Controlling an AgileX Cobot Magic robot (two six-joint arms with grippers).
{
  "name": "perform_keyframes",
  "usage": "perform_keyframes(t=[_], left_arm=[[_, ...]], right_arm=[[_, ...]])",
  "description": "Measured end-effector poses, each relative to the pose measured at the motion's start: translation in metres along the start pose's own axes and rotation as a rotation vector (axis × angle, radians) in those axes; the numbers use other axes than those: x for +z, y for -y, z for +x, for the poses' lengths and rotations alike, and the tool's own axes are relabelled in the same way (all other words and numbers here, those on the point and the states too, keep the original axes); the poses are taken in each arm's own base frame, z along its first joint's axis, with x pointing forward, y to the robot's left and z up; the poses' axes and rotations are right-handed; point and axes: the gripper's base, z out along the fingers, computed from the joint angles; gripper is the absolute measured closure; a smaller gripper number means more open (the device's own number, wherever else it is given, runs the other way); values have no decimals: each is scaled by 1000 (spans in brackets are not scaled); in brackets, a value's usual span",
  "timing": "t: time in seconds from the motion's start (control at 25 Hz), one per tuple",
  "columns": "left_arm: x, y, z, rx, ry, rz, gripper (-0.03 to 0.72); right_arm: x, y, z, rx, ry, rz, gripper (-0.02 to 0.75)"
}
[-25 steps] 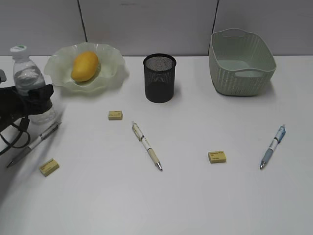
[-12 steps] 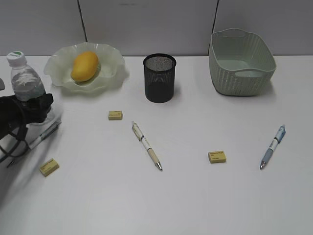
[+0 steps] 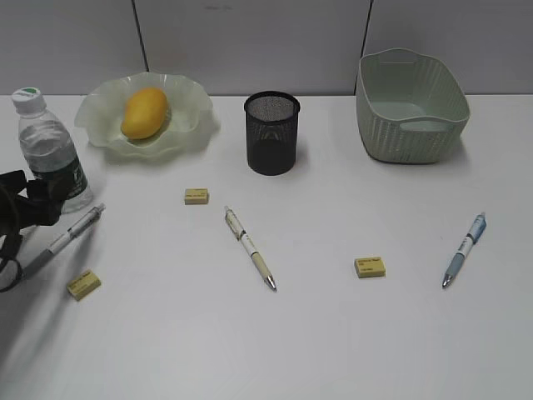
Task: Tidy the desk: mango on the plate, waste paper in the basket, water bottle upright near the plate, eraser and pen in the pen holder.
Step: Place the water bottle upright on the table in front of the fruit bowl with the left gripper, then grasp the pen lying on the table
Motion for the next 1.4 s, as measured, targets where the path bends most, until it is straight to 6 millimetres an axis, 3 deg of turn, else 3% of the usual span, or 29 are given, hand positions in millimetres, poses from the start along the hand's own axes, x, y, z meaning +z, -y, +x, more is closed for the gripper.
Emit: perform_keyframes(t=[0.16,0.6,1.0,1.2,1.4], left_arm=[[-22,8,-15,-6,35,4,50],[-91,31,-94,63,78,-26,82],[-163,44,-122,50,25,-169,92],[-168,50,-132,1,-136,-239,93],[-175,70,-144,-27,-309,-195,96]], right_arm=[[0,0,0,0,0,0,218],[0,0,0,0,0,0,218],[0,0,0,0,0,0,218],[0,0,0,0,0,0,218],[0,0,0,0,0,0,218]])
